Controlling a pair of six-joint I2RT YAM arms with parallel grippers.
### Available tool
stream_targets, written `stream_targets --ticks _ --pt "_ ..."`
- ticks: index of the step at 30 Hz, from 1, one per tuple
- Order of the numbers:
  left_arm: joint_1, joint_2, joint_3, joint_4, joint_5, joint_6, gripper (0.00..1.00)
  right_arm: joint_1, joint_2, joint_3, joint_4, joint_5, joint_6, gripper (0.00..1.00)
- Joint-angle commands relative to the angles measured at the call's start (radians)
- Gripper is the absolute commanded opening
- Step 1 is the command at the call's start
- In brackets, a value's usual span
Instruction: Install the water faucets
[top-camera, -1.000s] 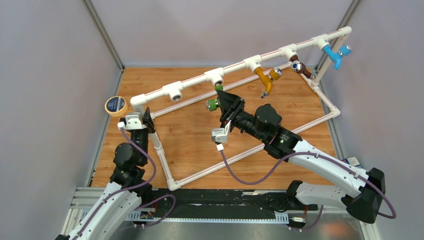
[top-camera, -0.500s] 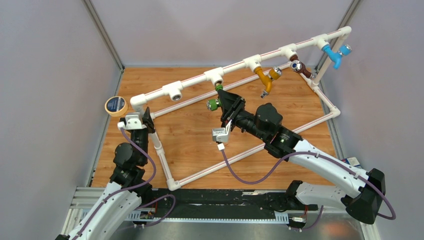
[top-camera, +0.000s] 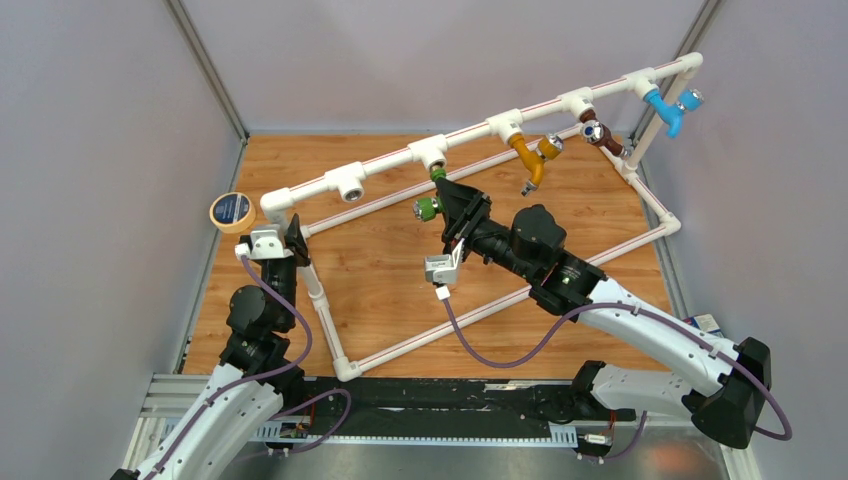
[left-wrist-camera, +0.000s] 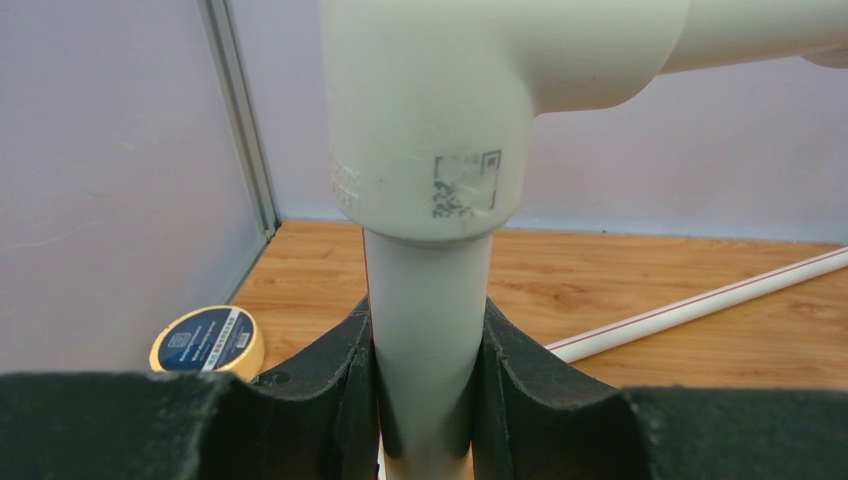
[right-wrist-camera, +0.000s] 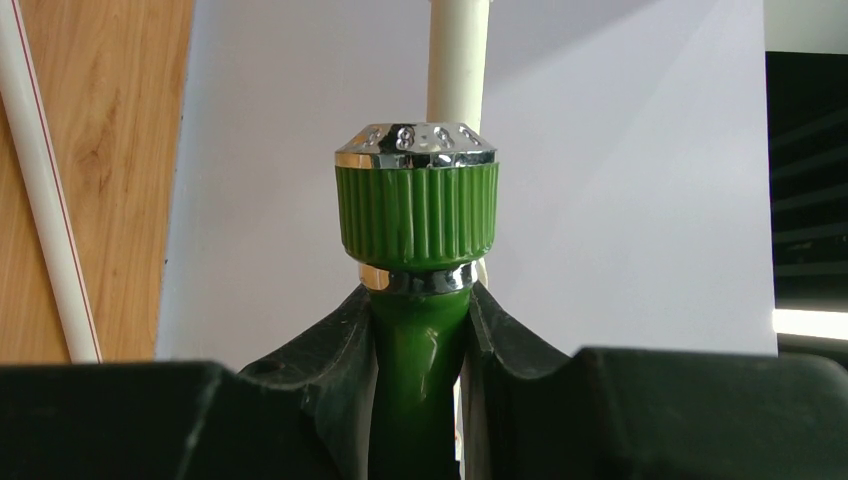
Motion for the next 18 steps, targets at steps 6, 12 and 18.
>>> stream_targets --ticks 6,12,18 --pt "0.007 0.002 -0.001 -0.015 -0.013 0.046 0.00 -0.033 -0.035 0.041 0.049 0.042 -0.003 0.00" --pt "0.005 0.002 -0.001 -0.015 -0.012 0.048 0.00 -0.048 -0.041 0.031 0.048 0.038 0.006 0.00" --pt "0.005 0.002 0.001 -0.016 -0.004 0.046 0.00 -0.055 -0.032 0.028 0.048 0.019 0.012 0.00"
